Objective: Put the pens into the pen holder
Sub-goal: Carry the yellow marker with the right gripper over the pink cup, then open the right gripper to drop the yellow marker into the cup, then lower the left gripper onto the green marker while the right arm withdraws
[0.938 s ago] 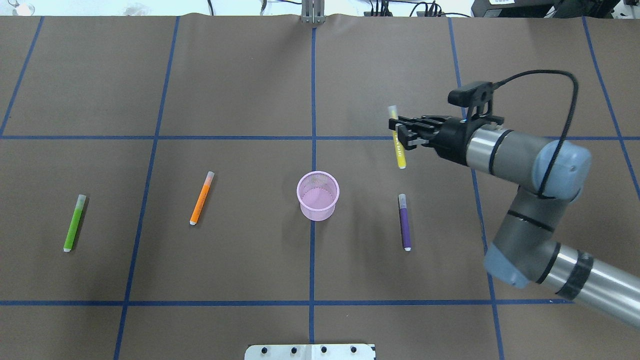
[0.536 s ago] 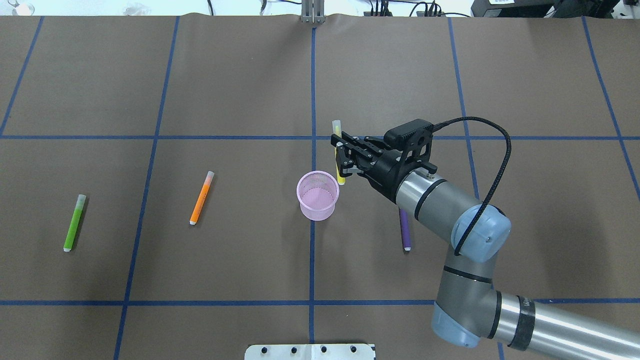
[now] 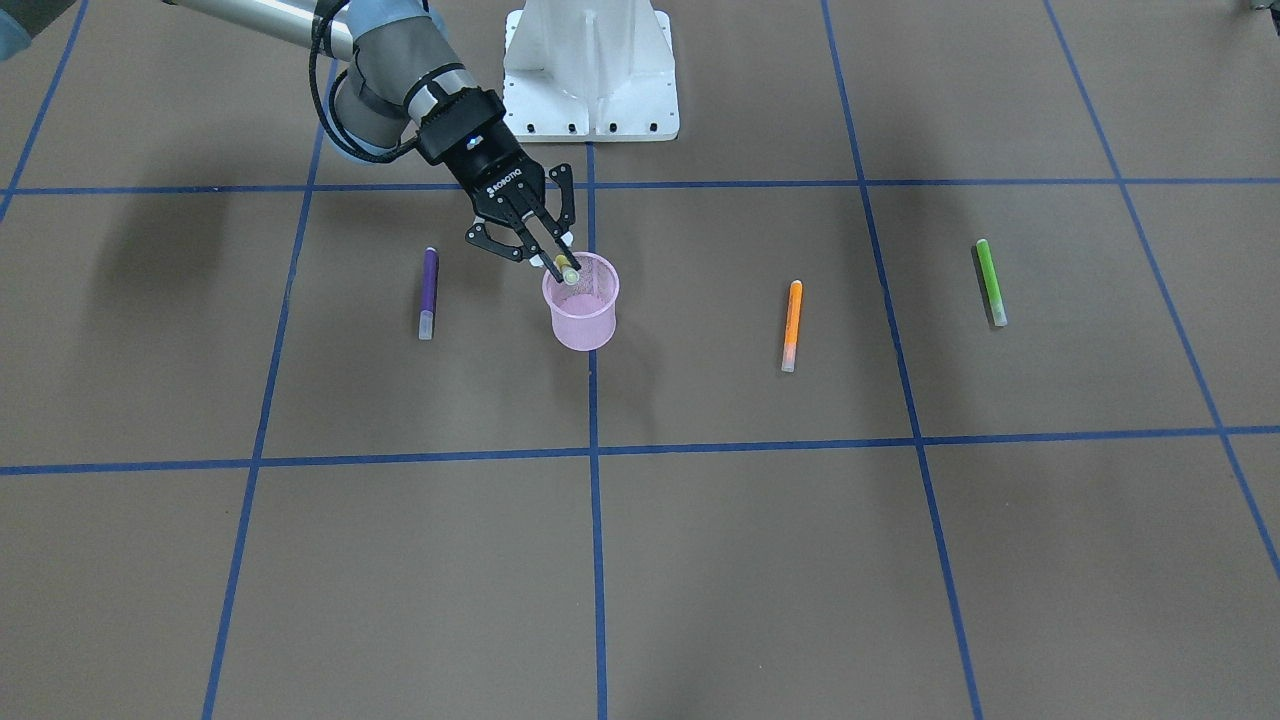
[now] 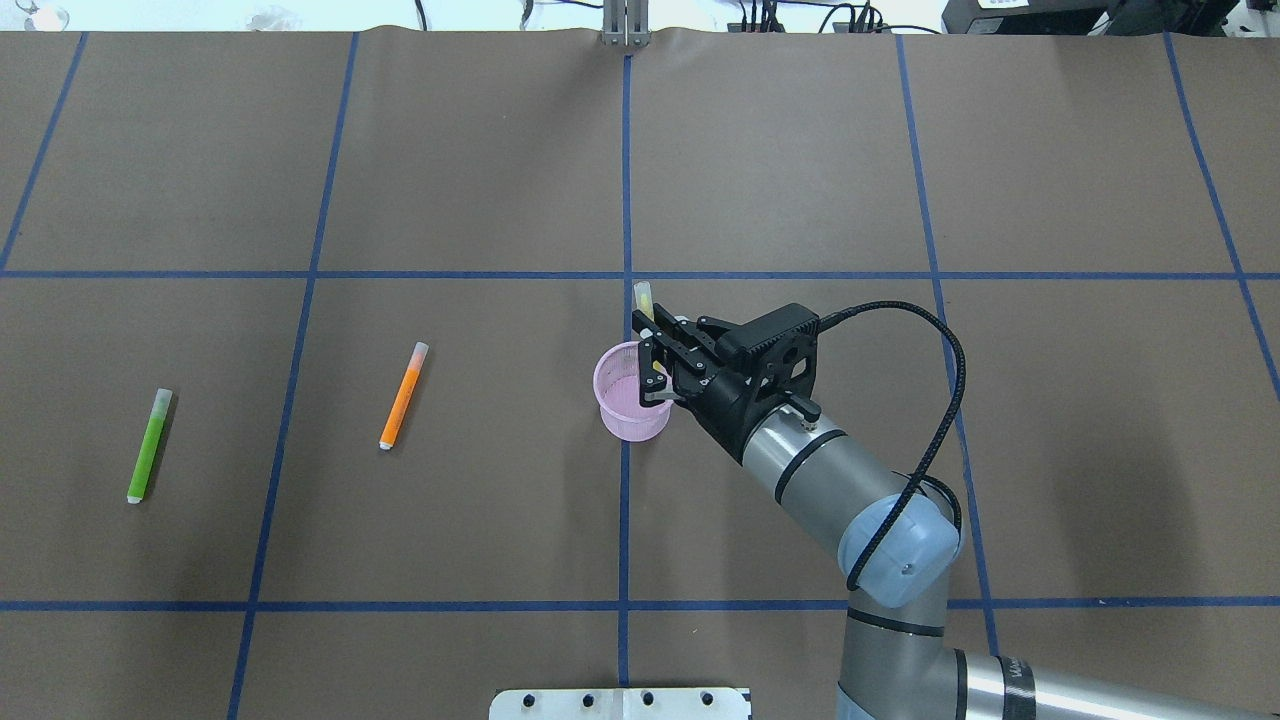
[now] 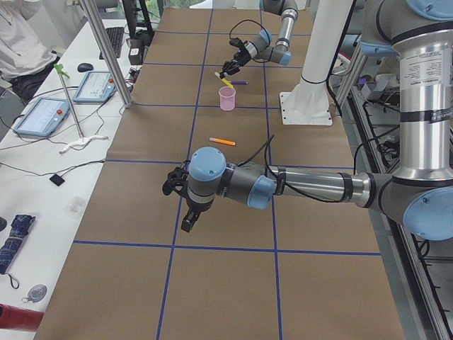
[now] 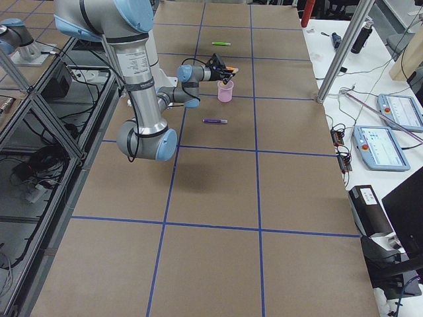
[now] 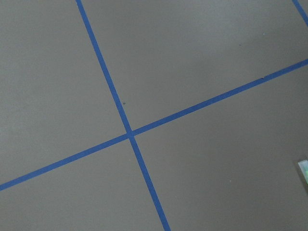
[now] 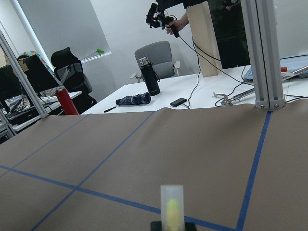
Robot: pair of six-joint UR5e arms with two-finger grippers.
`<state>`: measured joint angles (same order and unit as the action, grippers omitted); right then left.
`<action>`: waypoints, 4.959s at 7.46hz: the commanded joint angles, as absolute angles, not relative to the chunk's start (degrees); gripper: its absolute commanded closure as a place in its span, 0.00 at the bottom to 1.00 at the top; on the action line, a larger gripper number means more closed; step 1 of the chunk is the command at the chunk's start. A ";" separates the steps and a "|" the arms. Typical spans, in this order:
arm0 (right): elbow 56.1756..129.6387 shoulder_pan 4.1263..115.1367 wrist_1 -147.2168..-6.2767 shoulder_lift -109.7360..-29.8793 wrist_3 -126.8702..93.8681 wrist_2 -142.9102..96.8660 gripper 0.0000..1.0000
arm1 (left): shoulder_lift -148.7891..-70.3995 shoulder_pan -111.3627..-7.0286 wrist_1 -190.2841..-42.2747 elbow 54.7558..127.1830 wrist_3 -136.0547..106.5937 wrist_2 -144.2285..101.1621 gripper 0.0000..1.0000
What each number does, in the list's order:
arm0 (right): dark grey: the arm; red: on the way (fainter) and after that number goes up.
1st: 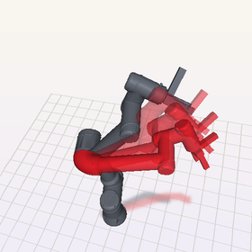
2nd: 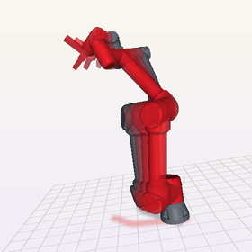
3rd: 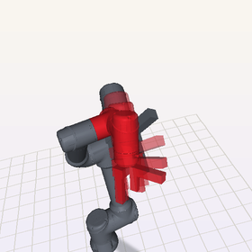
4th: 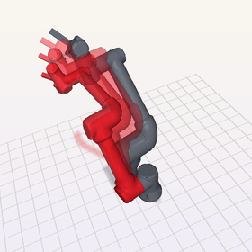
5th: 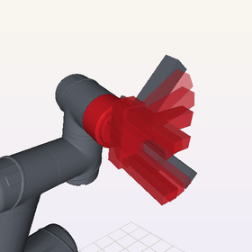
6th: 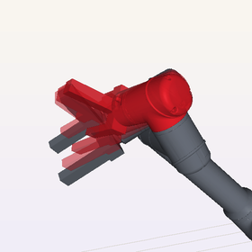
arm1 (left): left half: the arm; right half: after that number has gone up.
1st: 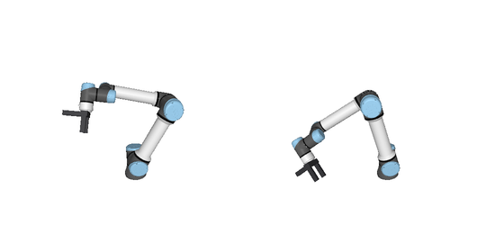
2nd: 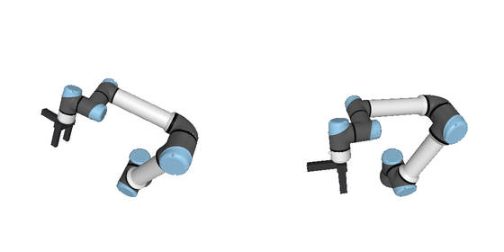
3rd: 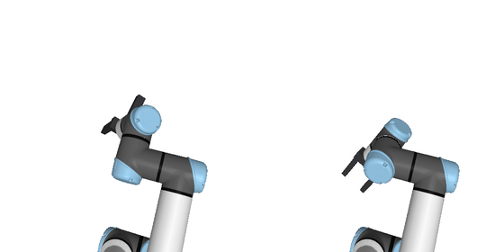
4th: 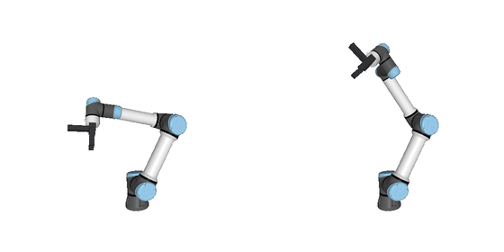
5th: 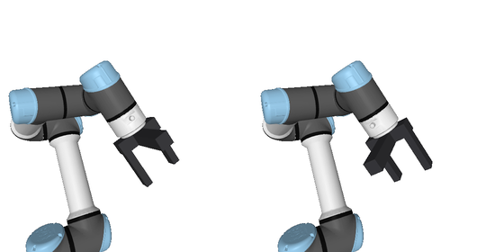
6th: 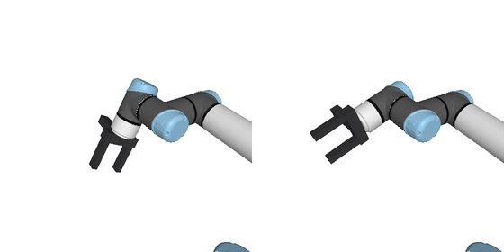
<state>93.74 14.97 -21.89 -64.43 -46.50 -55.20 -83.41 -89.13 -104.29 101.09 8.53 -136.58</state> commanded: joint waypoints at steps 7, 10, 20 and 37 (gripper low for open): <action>88.15 13.27 -24.87 -59.32 -45.88 -47.81 0.01 | -83.93 -89.03 -104.33 101.07 8.70 -136.58 0.00; 96.19 16.15 -34.20 -59.41 -47.53 -54.79 0.01 | -84.20 -89.03 -109.21 100.90 8.79 -138.69 0.00; 104.25 63.41 -76.14 -73.03 -36.03 -124.51 0.00 | -84.20 -57.09 -121.63 100.64 -39.41 -123.37 0.00; 104.24 73.30 -90.79 -77.96 -14.59 -127.97 0.00 | -84.11 -44.03 -123.57 99.49 -45.35 -115.58 0.57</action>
<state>104.23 73.30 -90.79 -77.95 -14.56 -127.98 -84.08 -44.15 -123.57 99.62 -45.38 -115.58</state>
